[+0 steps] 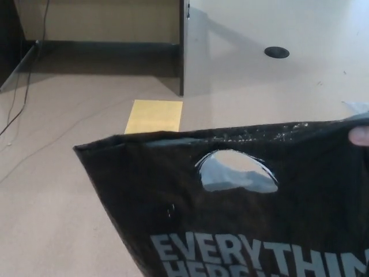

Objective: A person is holding a plastic bag and the robot extends its left hand to grab the bag by hooking its thumb into the holes at the top and brings its hand down by its side. Then it extends its arm again to hand the plastic bag back to the person.

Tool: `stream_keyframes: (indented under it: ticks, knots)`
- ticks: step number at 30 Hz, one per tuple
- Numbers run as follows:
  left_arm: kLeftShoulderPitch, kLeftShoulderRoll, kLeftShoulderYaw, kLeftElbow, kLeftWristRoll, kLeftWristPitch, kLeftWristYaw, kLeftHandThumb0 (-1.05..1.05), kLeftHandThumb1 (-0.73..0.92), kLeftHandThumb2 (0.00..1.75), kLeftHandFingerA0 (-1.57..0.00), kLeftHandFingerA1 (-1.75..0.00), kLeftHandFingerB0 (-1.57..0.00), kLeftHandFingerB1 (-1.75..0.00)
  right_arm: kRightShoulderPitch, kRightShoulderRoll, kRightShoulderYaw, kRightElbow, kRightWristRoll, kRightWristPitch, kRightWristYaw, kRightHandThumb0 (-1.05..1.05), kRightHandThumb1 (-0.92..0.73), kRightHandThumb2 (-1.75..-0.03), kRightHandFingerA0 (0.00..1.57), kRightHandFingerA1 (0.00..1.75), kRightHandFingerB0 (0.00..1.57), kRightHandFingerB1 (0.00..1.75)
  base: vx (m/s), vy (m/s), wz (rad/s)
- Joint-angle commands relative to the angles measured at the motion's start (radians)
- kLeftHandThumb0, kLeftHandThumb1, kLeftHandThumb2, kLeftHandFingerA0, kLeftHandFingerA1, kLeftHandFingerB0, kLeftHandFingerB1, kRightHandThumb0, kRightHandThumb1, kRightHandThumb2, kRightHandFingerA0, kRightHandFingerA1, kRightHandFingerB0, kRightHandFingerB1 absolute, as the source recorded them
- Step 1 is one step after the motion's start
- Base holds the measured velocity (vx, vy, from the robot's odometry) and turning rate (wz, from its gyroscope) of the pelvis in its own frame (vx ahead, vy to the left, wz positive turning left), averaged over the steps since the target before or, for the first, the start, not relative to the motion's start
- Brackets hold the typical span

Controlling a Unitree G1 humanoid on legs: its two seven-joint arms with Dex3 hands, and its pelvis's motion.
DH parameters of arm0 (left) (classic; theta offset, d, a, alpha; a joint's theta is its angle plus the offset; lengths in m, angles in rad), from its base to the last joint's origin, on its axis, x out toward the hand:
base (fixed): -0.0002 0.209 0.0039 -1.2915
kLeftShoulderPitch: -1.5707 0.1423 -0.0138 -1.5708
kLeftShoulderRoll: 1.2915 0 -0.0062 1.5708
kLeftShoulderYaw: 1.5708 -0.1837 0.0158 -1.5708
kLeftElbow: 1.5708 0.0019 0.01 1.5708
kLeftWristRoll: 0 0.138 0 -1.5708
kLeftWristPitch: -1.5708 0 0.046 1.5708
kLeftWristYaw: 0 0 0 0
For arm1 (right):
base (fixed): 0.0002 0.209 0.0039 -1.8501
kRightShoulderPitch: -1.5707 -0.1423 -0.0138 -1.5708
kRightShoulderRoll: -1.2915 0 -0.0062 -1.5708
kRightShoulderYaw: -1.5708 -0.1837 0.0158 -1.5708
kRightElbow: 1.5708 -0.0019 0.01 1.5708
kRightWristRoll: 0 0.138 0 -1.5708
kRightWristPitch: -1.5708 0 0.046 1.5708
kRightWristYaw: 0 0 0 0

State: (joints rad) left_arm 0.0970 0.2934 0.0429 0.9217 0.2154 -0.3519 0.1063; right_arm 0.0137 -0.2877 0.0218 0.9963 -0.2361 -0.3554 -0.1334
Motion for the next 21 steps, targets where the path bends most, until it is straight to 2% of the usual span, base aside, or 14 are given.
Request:
stream_keyframes:
  ticks: [1, 2, 3, 8, 9, 10, 11, 14, 15, 16, 18, 19, 21]
  knots:
    - [0.002, 0.054, 0.030, 0.032, 0.006, -0.269, 0.111, -0.40, 0.49, 0.55, -0.45, -0.41, -0.35, -0.32, -0.021, -0.044, -0.005, 0.054, -0.016, -0.203, -0.077, -0.41, -0.57, -0.77, 0.66, 0.57, 0.37, 0.45, 0.00, 0.000, 0.00]
    - [0.006, 0.056, 0.031, 0.019, 0.020, -0.305, 0.146, -0.49, 0.41, 0.68, -0.36, -0.45, -0.30, -0.40, -0.026, -0.044, -0.003, 0.059, -0.018, -0.214, -0.081, -0.41, -0.57, -0.76, 0.67, 0.58, 0.38, 0.45, 0.00, 0.000, 0.00]
    - [0.007, 0.056, 0.034, 0.003, 0.026, -0.327, 0.164, -0.50, 0.41, 0.68, -0.31, -0.42, -0.30, -0.40, -0.030, -0.044, -0.003, 0.063, -0.020, -0.220, -0.085, -0.41, -0.56, -0.76, 0.68, 0.58, 0.39, 0.45, 0.00, 0.000, 0.00]
    - [0.047, 0.058, 0.076, -0.239, 0.056, -0.398, 0.227, -0.51, 0.40, 0.68, -0.29, -0.43, -0.29, -0.40, -0.037, -0.048, -0.004, 0.071, -0.017, -0.222, -0.079, -0.41, -0.57, -0.77, 0.67, 0.58, 0.37, 0.45, 0.00, 0.000, 0.00]
    - [0.079, 0.043, 0.111, -0.427, -0.018, -0.350, 0.148, -0.46, 0.48, 0.56, -0.30, -0.34, -0.29, -0.30, -0.039, -0.049, -0.001, 0.077, -0.021, -0.232, -0.082, -0.32, -0.68, -0.60, 0.71, 0.47, 0.42, 0.36, 0.00, 0.000, 0.00]
    - [0.093, 0.048, 0.125, -0.533, -0.022, -0.325, 0.129, -0.25, 0.32, 0.89, -0.11, -0.52, -0.11, -0.50, -0.044, -0.051, 0.003, 0.085, -0.028, -0.234, -0.091, -0.33, -0.68, -0.60, 0.71, 0.47, 0.43, 0.36, 0.00, 0.000, 0.00]
    - [0.094, 0.052, 0.138, -0.614, -0.044, -0.322, 0.106, -0.25, 0.32, 0.88, -0.10, -0.52, -0.09, -0.50, -0.046, -0.050, 0.003, 0.086, -0.029, -0.232, -0.092, -0.42, -0.58, -0.77, 0.66, 0.57, 0.38, 0.45, 0.00, 0.000, 0.00]
    - [0.091, 0.061, 0.173, -0.775, -0.030, -0.314, 0.101, -0.28, 0.33, 0.90, -0.10, -0.51, -0.08, -0.50, -0.041, -0.044, -0.007, 0.087, -0.014, -0.239, -0.082, -0.41, -0.57, -0.77, 0.66, 0.57, 0.38, 0.45, 0.00, 0.000, 0.00]
    - [0.088, 0.063, 0.176, -0.824, -0.076, -0.329, 0.072, -0.27, 0.33, 0.90, -0.09, -0.51, -0.08, -0.50, -0.040, -0.046, -0.004, 0.086, -0.019, -0.237, -0.083, -0.41, -0.57, -0.77, 0.65, 0.57, 0.38, 0.45, 0.00, 0.000, 0.00]
    - [0.093, 0.070, 0.186, -0.907, -0.077, -0.303, 0.057, -0.27, 0.34, 0.90, -0.09, -0.51, -0.08, -0.50, -0.039, -0.050, -0.001, 0.089, -0.023, -0.243, -0.083, -0.32, -0.68, -0.60, 0.70, 0.48, 0.42, 0.36, 0.00, 0.000, 0.00]
    - [0.100, 0.077, 0.198, -1.004, -0.070, -0.274, 0.041, -0.28, 0.34, 0.90, -0.09, -0.51, -0.08, -0.50, -0.035, -0.051, -0.001, 0.087, -0.022, -0.247, -0.080, -0.33, -0.67, -0.59, 0.70, 0.48, 0.42, 0.36, 0.00, 0.000, 0.00]
    - [0.094, 0.079, 0.202, -1.044, -0.073, -0.270, 0.035, -0.27, 0.34, 0.90, -0.09, -0.51, -0.08, -0.50, -0.036, -0.053, 0.000, 0.087, -0.023, -0.247, -0.078, -0.42, -0.57, -0.78, 0.65, 0.58, 0.37, 0.46, 0.00, 0.000, 0.00]
    - [0.074, 0.080, 0.210, -1.115, -0.069, -0.257, 0.031, -0.26, 0.33, 0.89, -0.10, -0.52, -0.08, -0.50, -0.041, -0.053, 0.000, 0.090, -0.024, -0.243, -0.079, -0.41, -0.57, -0.77, 0.65, 0.58, 0.37, 0.46, 0.00, 0.000, 0.00]
